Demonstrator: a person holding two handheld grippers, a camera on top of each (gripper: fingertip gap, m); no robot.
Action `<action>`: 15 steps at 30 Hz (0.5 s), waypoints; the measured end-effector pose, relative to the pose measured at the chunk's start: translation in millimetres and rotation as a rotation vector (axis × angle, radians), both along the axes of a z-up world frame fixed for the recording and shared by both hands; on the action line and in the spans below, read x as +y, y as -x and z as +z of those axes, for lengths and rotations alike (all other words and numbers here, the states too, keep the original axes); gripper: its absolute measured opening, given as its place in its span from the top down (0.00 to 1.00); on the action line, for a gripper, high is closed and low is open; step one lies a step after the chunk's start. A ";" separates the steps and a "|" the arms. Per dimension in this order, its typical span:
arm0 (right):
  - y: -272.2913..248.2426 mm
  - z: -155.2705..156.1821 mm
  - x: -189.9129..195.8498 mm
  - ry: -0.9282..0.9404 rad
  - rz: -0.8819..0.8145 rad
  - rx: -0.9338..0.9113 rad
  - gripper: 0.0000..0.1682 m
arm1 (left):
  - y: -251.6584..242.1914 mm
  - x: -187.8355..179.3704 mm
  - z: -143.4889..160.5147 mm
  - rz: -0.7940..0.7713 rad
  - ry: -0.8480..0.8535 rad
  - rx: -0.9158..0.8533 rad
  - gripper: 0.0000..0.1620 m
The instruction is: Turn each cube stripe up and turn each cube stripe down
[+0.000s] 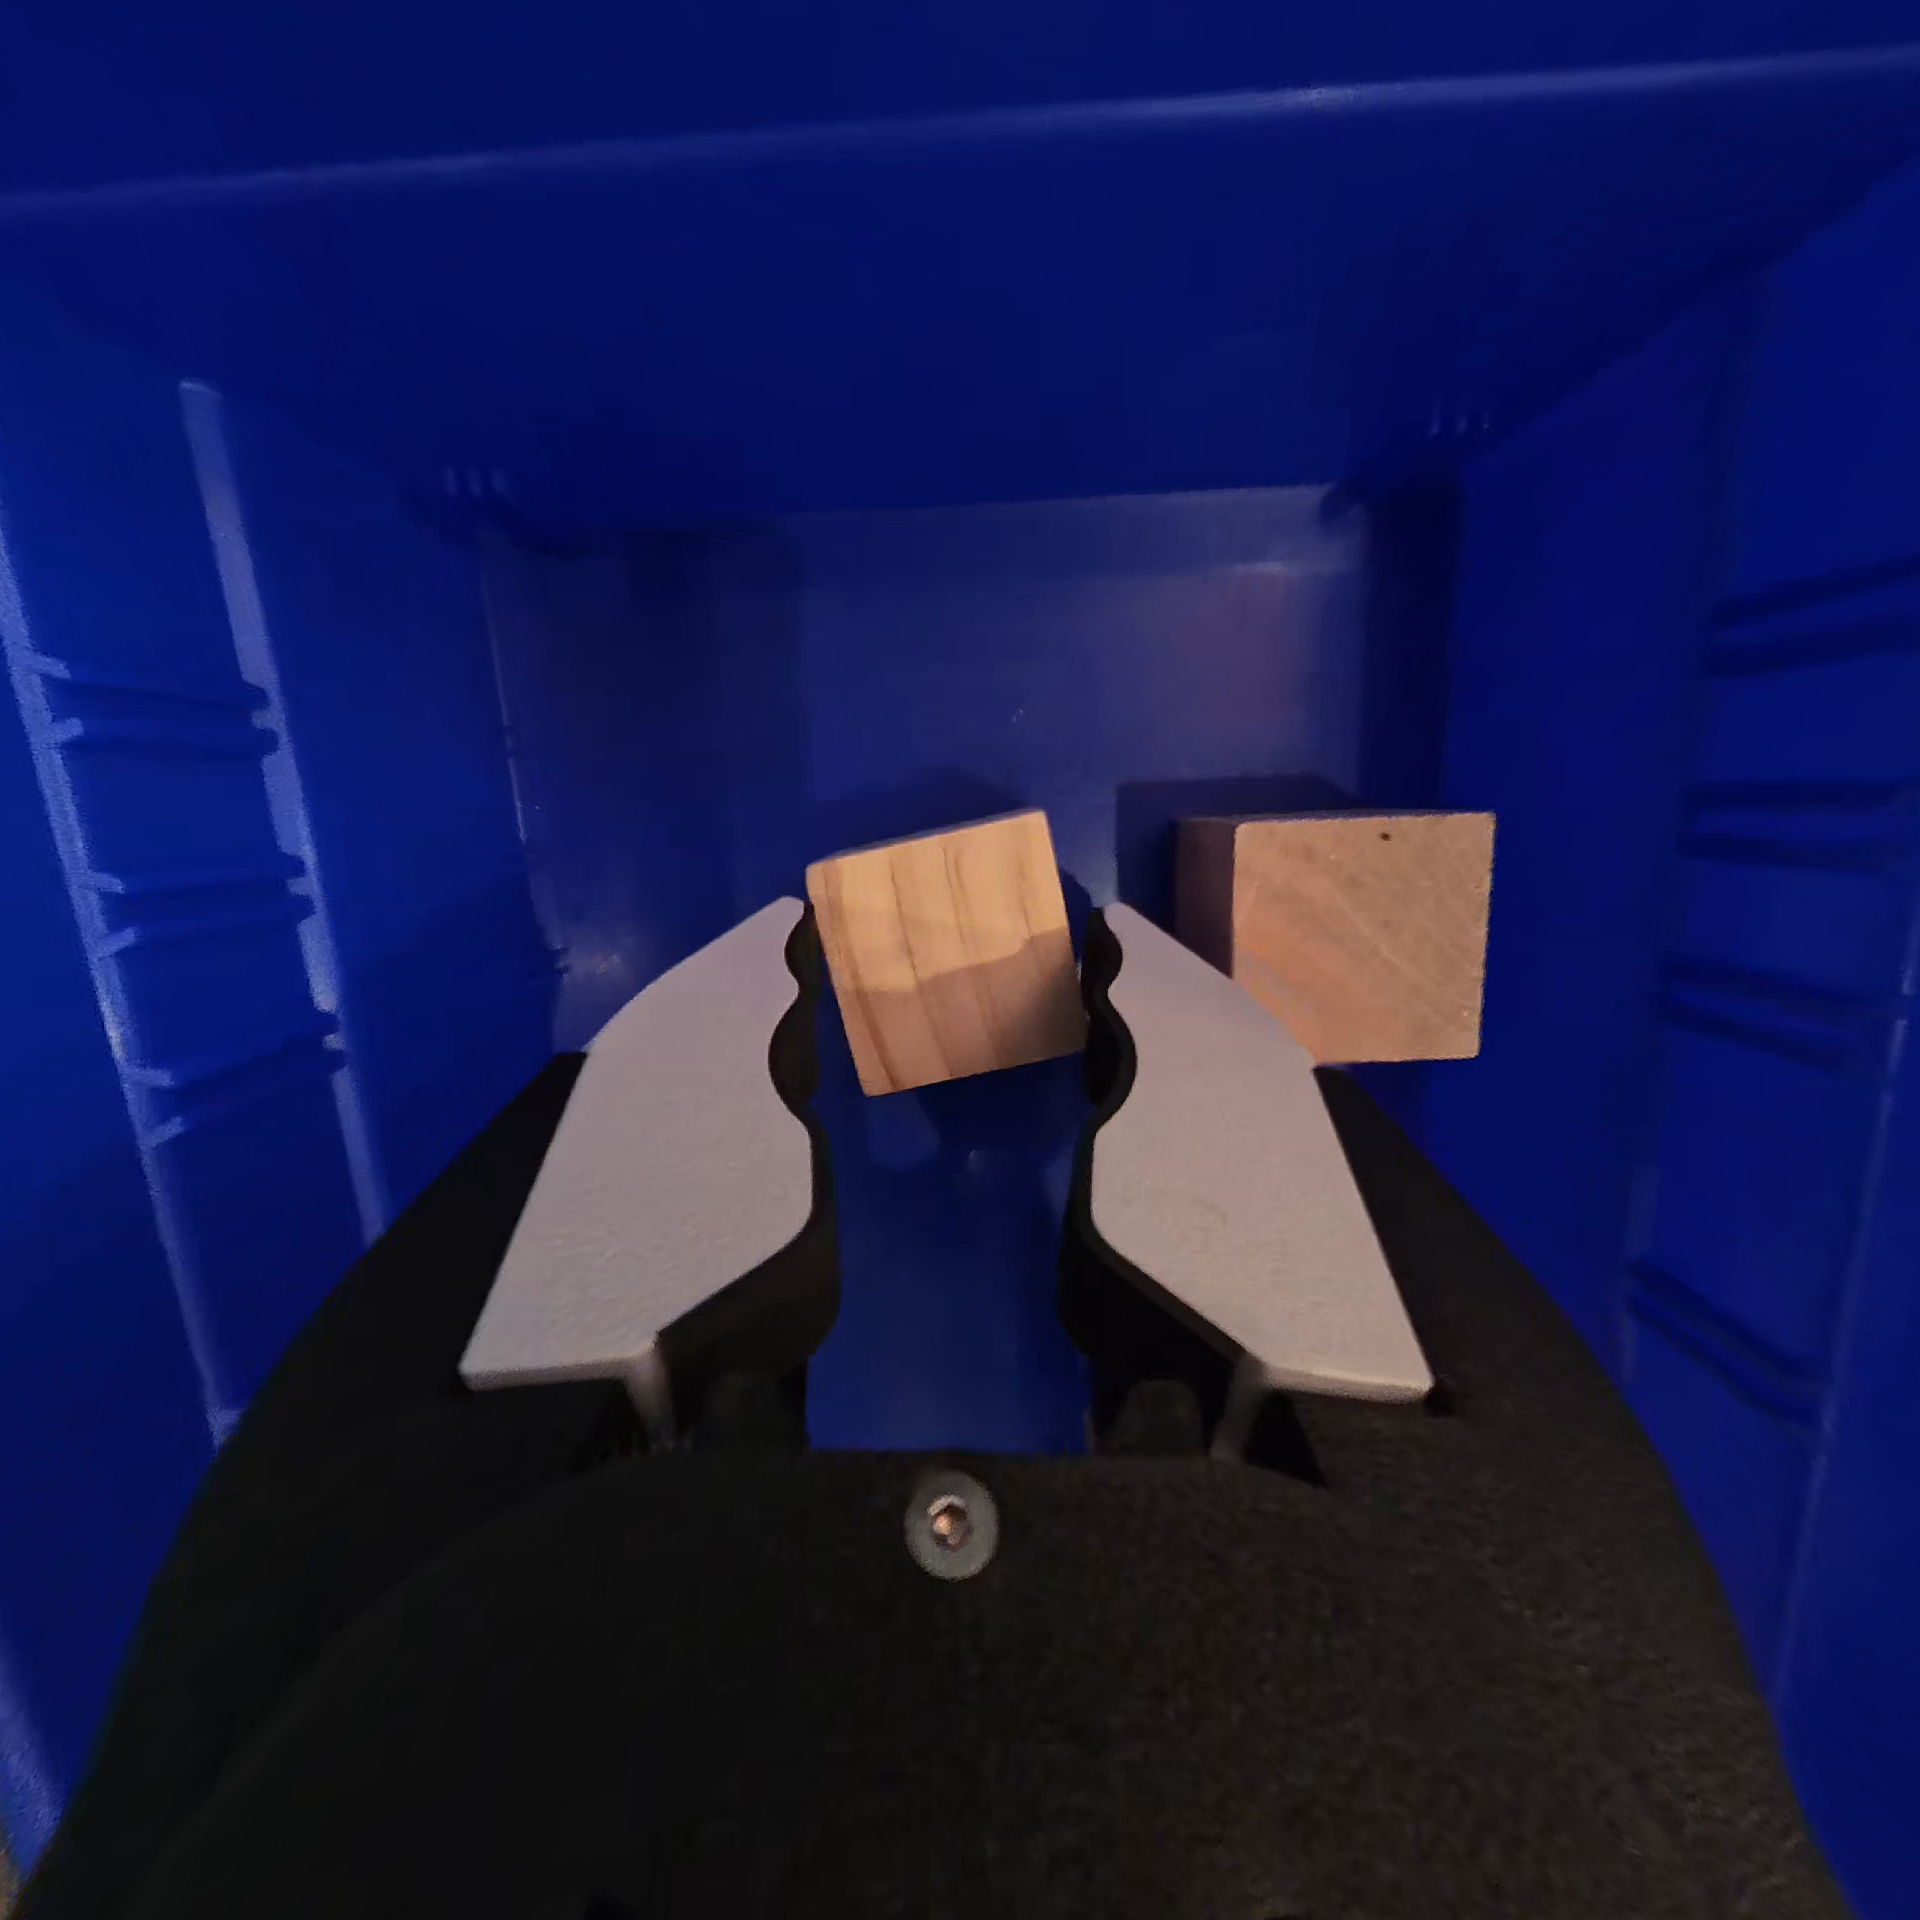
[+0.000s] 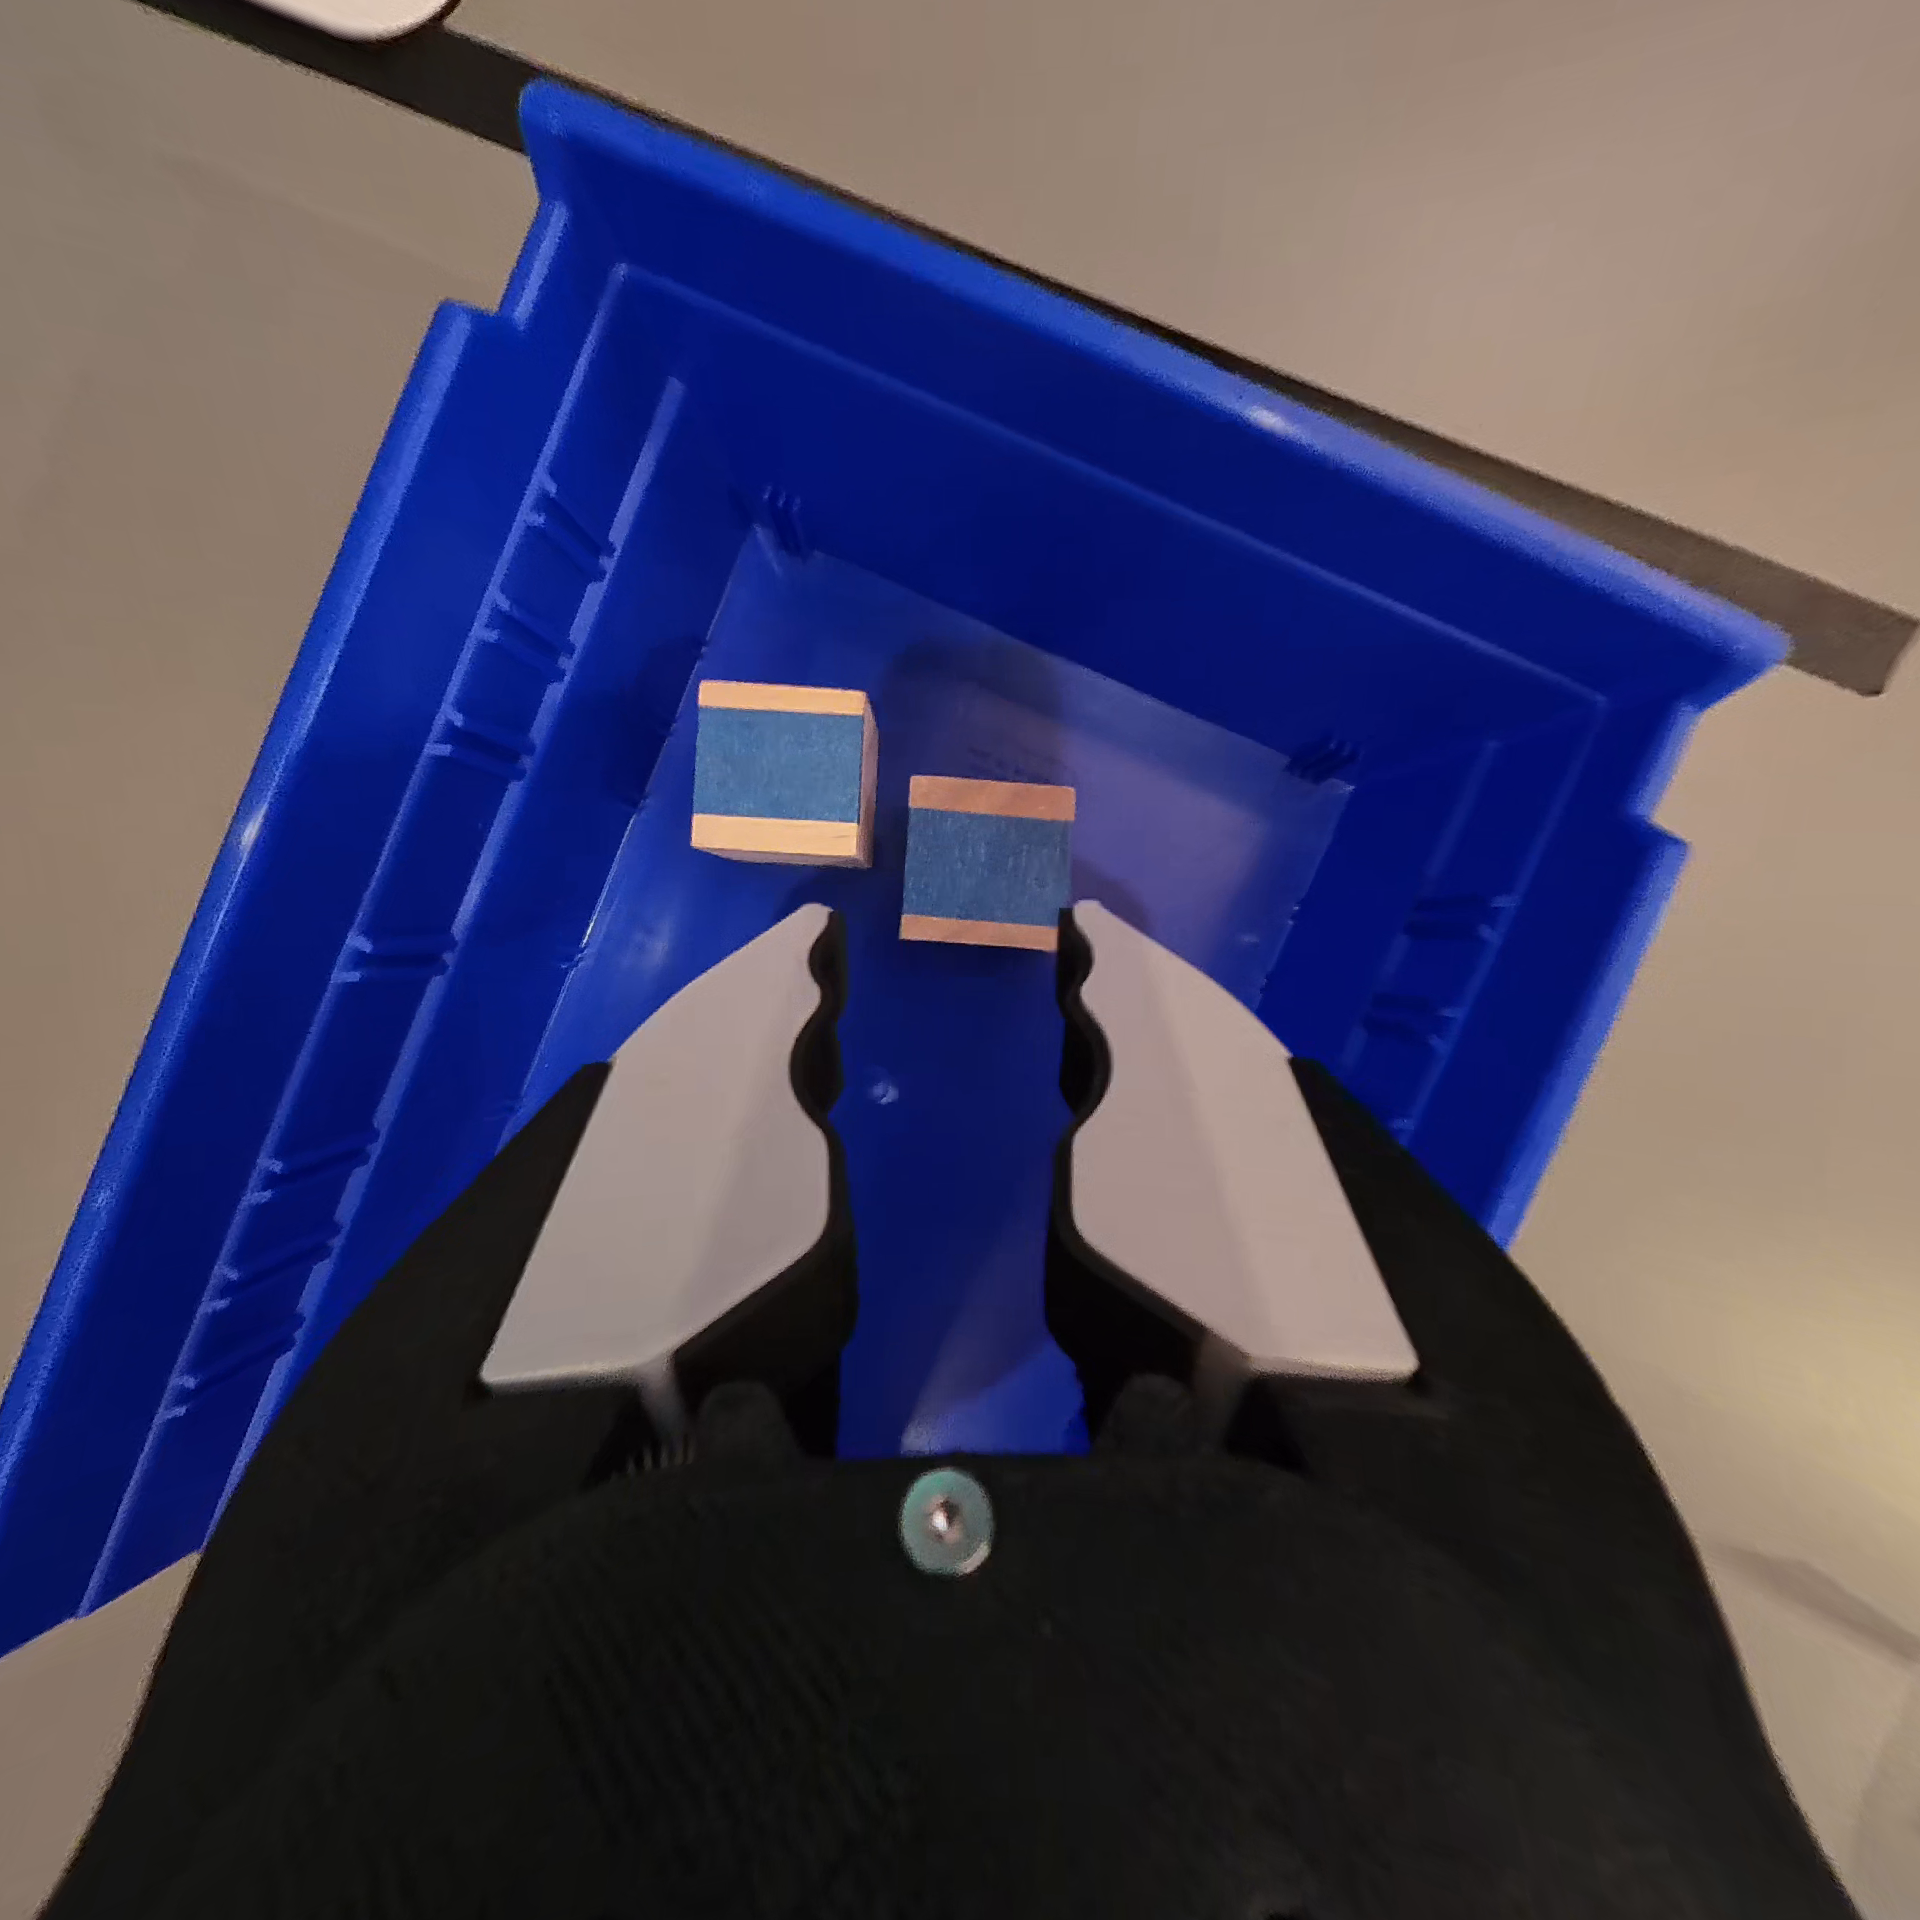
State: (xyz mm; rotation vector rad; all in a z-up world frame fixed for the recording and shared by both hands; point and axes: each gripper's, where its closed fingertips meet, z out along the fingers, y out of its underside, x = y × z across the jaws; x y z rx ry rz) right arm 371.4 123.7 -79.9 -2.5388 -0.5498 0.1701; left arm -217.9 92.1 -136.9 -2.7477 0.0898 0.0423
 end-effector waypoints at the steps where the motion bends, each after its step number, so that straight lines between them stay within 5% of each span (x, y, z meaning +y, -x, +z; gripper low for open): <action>1: -2.0 4.8 1.9 -0.023 -0.016 -0.002 0.75 | 3.7 -3.0 1.4 0.001 0.011 0.016 0.70; 4: -6.2 32.2 7.5 -0.147 -0.056 -0.016 0.76 | 8.9 -9.1 24.9 0.010 -0.036 -0.013 0.70; 7: 14.5 83.0 5.9 -0.362 -0.009 0.001 0.76 | -11.7 -16.3 82.0 -0.040 -0.199 -0.187 0.70; 12: 152.9 177.1 -56.1 -0.769 0.453 0.330 0.68 | -122.2 -58.1 201.7 -0.438 -0.506 -0.659 0.71; 15: 237.6 195.2 -118.7 -0.949 0.731 0.493 0.63 | -189.8 -93.6 235.7 -0.670 -0.504 -0.925 0.71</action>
